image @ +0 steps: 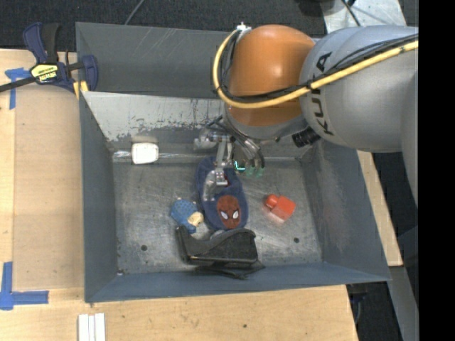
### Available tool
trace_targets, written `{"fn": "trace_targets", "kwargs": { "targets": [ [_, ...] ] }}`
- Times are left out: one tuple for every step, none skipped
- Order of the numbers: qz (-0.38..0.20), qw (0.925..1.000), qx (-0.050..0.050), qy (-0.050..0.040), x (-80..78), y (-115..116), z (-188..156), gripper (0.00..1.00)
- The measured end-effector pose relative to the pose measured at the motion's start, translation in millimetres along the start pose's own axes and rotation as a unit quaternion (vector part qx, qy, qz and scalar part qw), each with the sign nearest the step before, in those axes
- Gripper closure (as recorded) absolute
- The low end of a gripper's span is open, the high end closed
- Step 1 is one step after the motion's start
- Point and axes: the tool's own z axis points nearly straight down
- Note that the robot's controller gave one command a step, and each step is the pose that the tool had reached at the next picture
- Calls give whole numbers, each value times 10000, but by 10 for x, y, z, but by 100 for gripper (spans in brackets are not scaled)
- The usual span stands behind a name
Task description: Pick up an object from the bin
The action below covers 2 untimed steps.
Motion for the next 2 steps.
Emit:
{"fn": "trace_targets", "kwargs": {
  "targets": [
    [-262,9995,-40,-147,232,-352,1128,0],
    [-255,9995,-43,-197,203,-346,1093,100]
  ]
}}
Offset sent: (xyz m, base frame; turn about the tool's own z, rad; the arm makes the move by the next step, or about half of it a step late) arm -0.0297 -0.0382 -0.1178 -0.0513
